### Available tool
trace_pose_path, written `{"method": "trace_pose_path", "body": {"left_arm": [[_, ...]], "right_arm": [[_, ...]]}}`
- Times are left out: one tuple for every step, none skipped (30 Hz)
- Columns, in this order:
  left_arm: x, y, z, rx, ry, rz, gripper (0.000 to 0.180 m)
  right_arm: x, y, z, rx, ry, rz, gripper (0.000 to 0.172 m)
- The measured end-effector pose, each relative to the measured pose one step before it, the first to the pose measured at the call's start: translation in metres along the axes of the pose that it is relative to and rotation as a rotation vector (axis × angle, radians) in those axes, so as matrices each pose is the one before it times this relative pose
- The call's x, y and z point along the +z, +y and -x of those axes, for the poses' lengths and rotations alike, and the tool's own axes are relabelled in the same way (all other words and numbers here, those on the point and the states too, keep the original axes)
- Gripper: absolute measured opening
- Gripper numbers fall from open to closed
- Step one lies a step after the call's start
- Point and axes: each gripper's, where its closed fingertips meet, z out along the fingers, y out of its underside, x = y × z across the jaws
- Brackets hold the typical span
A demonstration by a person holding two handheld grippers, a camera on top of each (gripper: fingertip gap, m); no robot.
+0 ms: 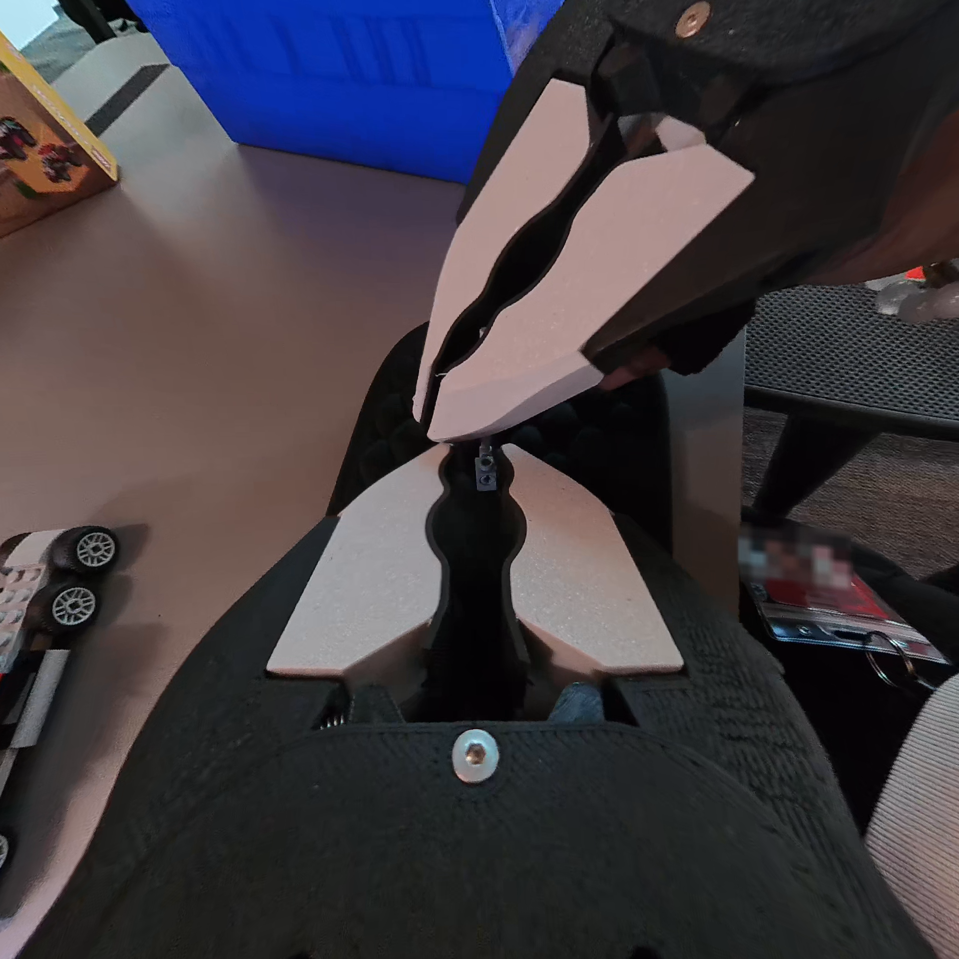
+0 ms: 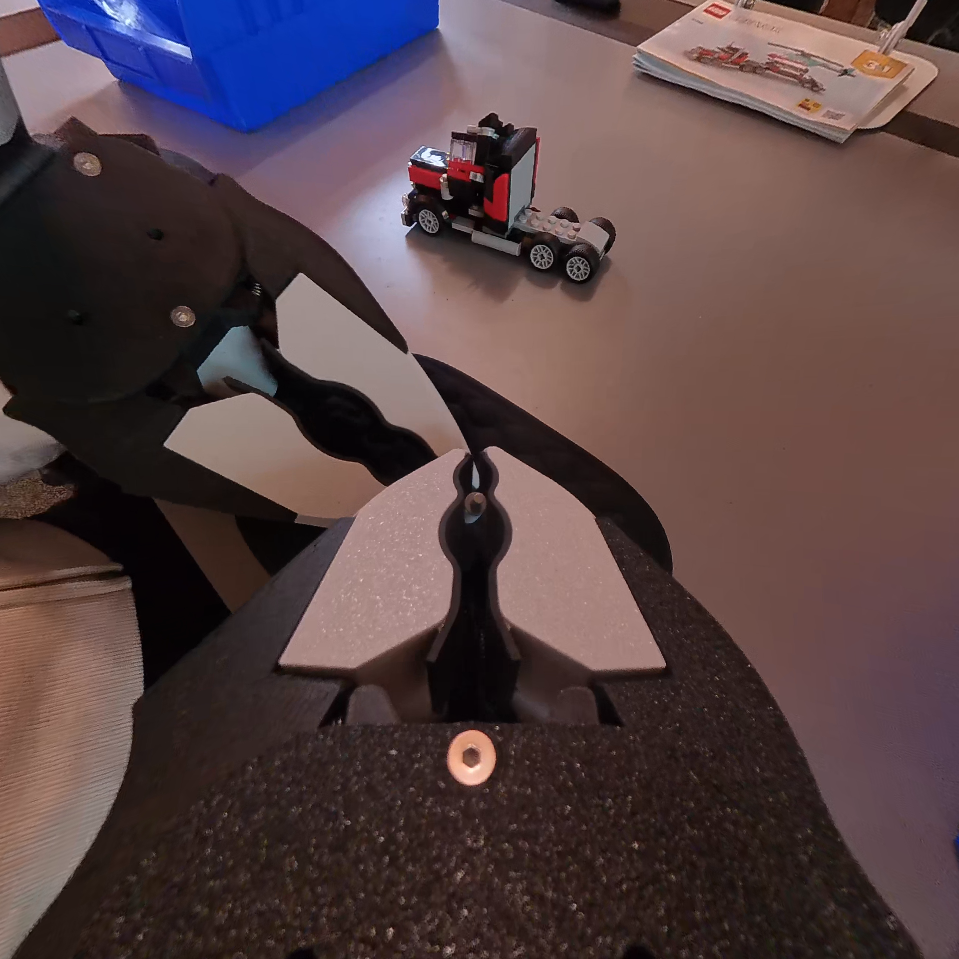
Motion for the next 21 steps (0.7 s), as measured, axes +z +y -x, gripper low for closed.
{"method": "trace_pose_path", "body": {"left_arm": [[0.00036, 0.00039, -0.0006, -0.0086, 0.0121, 0.0035, 0.014], [0.00035, 0.00041, -0.00057, -0.0078, 0.0119, 0.0042, 0.014], [0.00036, 0.00041, -0.00057, -0.0053, 0.0105, 0.0038, 0.015], [0.00011, 0.00013, -0.00049, -0.0025, 0.0058, 0.0016, 0.016], [-0.00011, -0.00001, -0.00027, 0.0009, 0.0018, -0.0009, 0.016], [-0.00003, 0.0, -0.00046, 0.0046, 0.0005, -0.0002, 0.016], [0.00046, 0.0013, -0.00088, 0.0089, 0.0031, 0.01, 0.018], [0.00049, 0.00081, -0.00038, 0.0093, -0.0022, 0.0064, 0.018], [-0.00028, -0.00044, 0.00033, 0.0072, -0.006, -0.004, 0.018], [-0.00035, -0.00043, 0.00028, 0.0027, -0.0037, -0.0041, 0.018], [-0.00019, -0.00012, 0.0, 0.0036, -0.0031, -0.0013, 0.017], [0.00012, 0.00004, 0.00005, 0.0052, -0.0046, 0.0008, 0.015], [0.00016, 0.00018, 0.00021, 0.0062, -0.0059, 0.0018, 0.013], [0.0002, 0.00006, 0.00023, 0.0094, -0.0067, 0.0002, 0.013], [0.00006, -0.00019, -0.00009, 0.0096, -0.0055, -0.0003, 0.012], [-0.00011, -0.00014, -0.00047, 0.0091, -0.0021, -0.0013, 0.01], [-0.00007, -0.00019, -0.00019, 0.0081, -0.0038, -0.0018, 0.009], [-0.00024, -0.0002, -0.00001, 0.0147, -0.0062, -0.0023, 0.009], [-0.0001, 0.00001, -0.00006, 0.024, -0.0084, -0.0019, 0.009], [0.00009, 0.00024, 0.0001, 0.0269, -0.0119, -0.0004, 0.009], [0.00003, 0.00027, -0.00006, 0.0334, -0.0151, -0.0003, 0.009]], "right_arm": [[0.00009, -0.00002, 0.00008, 0.0036, -0.0016, -0.0021, 0.002], [0.00013, 0.00001, 0.00024, 0.0036, -0.0026, -0.0015, 0.002], [0.00005, 0.00008, 0.00009, 0.0035, -0.0026, -0.0012, 0.002], [-0.00022, 0.00007, -0.0002, 0.0025, -0.0004, -0.0004, 0.002], [-0.00028, 0.00005, -0.00043, 0.0016, 0.0002, 0.0003, 0.002], [-0.0003, -0.00005, -0.00045, 0.0025, 0.0013, -0.001, 0.002], [-0.00073, -0.00147, -0.00088, 0.0044, 0.0035, -0.0103, 0.002], [-0.0002, -0.00019, -0.00025, 0.0054, -0.001, 0.0022, 0.002], [0.00005, -0.00044, 0.00019, -0.0011, -0.0007, -0.0009, 0.002], [0.00016, -0.00033, 0.00044, -0.0036, 0.0011, -0.0007, 0.002], [0.00009, -0.00015, 0.00019, -0.0027, 0.002, 0.0011, 0.002], [0.00007, -0.00012, -0.00007, -0.0007, 0.0027, 0.0015, 0.002], [0.00002, -0.00004, -0.0002, 0.0019, 0.0014, 0.001, 0.003], [0.00009, 0.00011, -0.00014, 0.0016, 0.001, 0.0019, 0.003], [0.00019, -0.00014, -0.00009, -0.0007, 0.0009, -0.0004, 0.002], [0.00005, -0.0001, -0.00033, -0.0014, 0.0031, 0.0005, 0.003], [0.0001, -0.00012, -0.0003, -0.0012, 0.0028, 0.0018, 0.003], [0.00008, 0.00016, -0.00044, -0.0008, 0.0026, 0.0036, 0.003], [0.00021, 0.00092, -0.00087, -0.0057, 0.0054, 0.0091, 0.003], [0.00038, 0.00192, -0.00194, -0.018, 0.0153, 0.0168, 0.003], [0.00051, 0.00112, -0.0007, -0.0233, 0.0088, 0.013, 0.003]]}}
